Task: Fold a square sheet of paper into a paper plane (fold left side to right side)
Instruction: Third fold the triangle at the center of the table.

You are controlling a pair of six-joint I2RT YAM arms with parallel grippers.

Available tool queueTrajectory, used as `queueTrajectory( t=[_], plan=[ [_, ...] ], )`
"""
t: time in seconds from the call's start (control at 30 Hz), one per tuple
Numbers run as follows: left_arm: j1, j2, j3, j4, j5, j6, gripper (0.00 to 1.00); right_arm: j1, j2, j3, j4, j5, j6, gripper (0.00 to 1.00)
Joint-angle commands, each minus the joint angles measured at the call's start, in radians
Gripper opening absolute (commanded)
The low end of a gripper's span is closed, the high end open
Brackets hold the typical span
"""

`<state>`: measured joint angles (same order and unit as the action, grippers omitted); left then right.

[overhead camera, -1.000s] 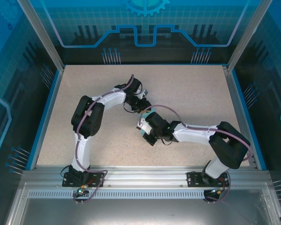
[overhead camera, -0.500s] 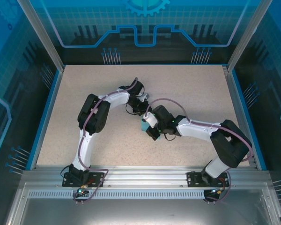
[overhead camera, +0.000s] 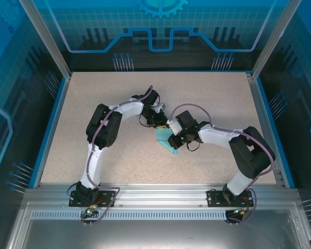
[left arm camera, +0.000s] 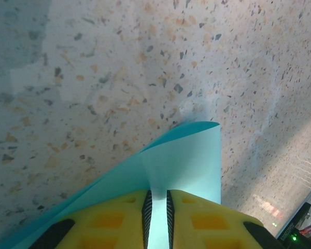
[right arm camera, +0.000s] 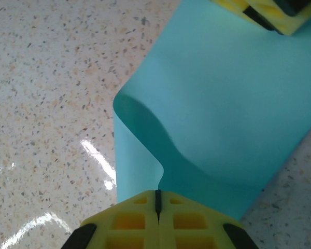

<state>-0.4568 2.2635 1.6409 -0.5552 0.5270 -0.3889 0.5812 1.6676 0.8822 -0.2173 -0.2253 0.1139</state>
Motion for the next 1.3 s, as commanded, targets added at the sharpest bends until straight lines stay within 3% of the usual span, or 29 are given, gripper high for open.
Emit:
queueTrajectory(
  t=[0.0, 1.27],
  plan=[
    [-0.021, 0.039, 0.010, -0.064, -0.034, 0.023, 0.21, -0.025, 0.028, 0.038, -0.026, -0.031, 0.029, 0.00],
    [-0.031, 0.046, 0.054, -0.112, -0.046, 0.035, 0.24, -0.078, 0.084, 0.062, -0.057, -0.019, 0.069, 0.00]
  ],
)
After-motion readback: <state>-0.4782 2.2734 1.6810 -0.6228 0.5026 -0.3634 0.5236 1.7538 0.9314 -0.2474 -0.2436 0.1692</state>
